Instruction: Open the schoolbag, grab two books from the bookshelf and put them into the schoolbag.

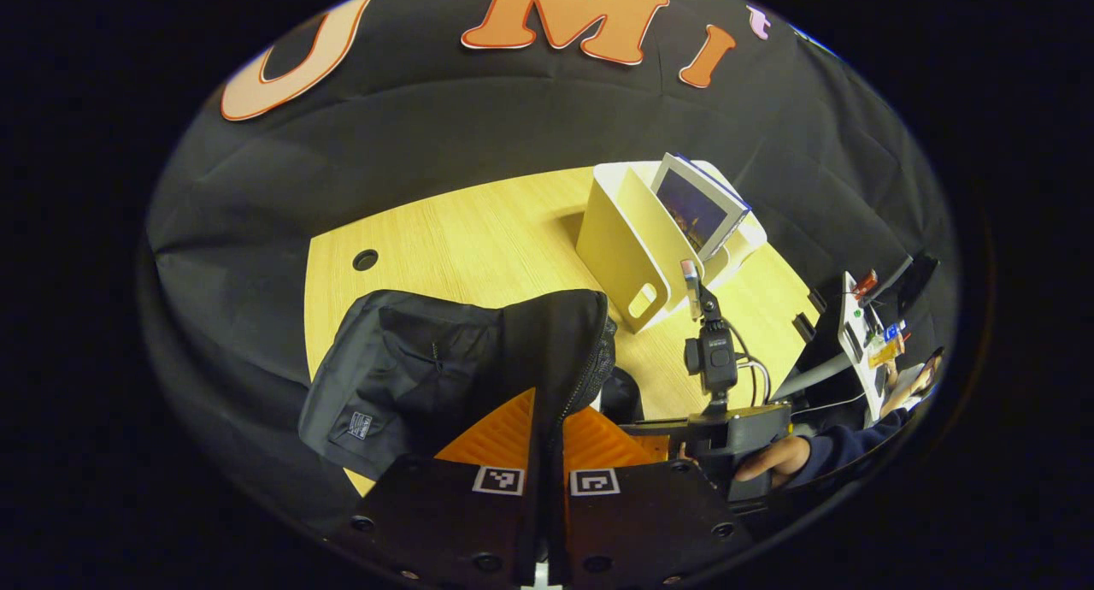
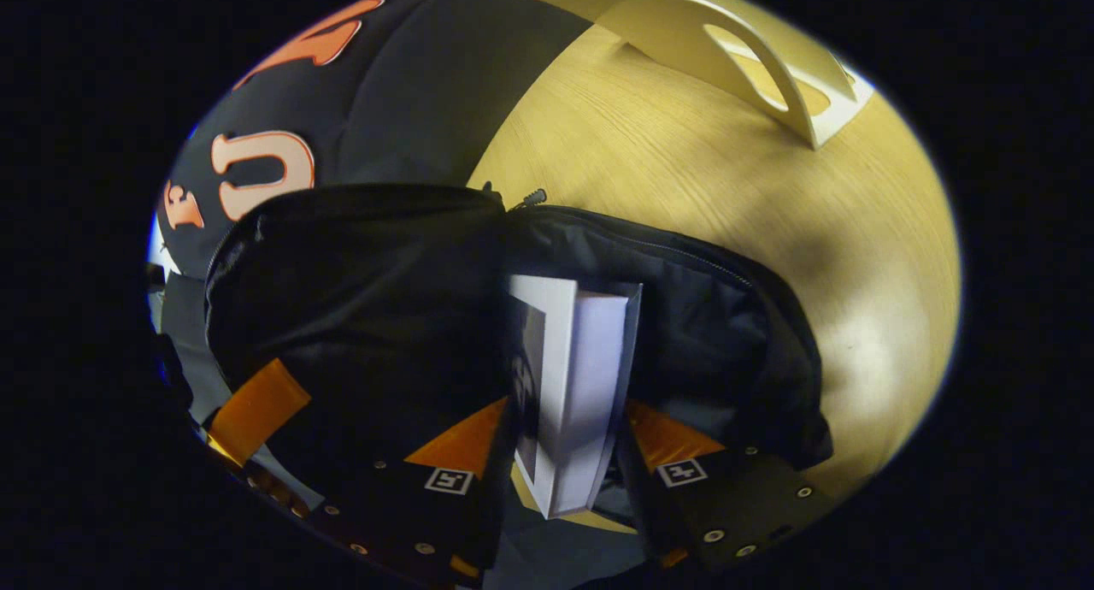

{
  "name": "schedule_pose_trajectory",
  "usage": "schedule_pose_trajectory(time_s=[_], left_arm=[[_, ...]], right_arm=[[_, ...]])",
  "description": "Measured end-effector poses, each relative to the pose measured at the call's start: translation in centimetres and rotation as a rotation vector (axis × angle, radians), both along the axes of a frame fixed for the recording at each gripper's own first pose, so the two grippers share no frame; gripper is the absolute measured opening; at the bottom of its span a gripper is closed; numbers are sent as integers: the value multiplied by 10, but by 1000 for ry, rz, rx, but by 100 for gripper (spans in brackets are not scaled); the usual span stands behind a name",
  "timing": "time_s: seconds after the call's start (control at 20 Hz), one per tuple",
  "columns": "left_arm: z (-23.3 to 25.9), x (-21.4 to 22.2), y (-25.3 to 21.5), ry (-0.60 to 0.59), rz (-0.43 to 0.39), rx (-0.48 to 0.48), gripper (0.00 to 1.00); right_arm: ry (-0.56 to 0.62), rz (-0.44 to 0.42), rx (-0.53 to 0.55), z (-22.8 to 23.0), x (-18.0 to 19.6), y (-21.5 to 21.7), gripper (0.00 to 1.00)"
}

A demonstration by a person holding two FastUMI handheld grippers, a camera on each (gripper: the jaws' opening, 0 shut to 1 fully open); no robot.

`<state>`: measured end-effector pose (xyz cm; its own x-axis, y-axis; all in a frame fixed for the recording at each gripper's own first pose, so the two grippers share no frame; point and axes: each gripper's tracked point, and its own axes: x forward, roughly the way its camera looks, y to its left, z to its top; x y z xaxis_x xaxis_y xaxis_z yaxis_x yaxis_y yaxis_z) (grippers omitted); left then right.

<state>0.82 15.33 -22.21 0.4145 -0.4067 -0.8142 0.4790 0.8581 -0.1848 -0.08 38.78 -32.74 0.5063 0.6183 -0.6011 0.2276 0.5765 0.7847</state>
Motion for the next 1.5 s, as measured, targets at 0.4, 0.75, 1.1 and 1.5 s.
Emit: schedule_pose_trajectory(time_s=[0.4,0.75,1.1,1.5], left_arm=[[-10,-4,-2,3,23,24,6],[-15,-8,-5,9,52,37,6],[-24,-12,-12,21,77,63,6],[-33,-16,-19,33,133,86,6]], right_arm=[[-22,112,-181,7,-28,-56,96],[-22,145,-268,17,-40,-110,98],[-26,218,-387,30,-46,-175,98],[-51,300,-529,51,-34,-250,98]])
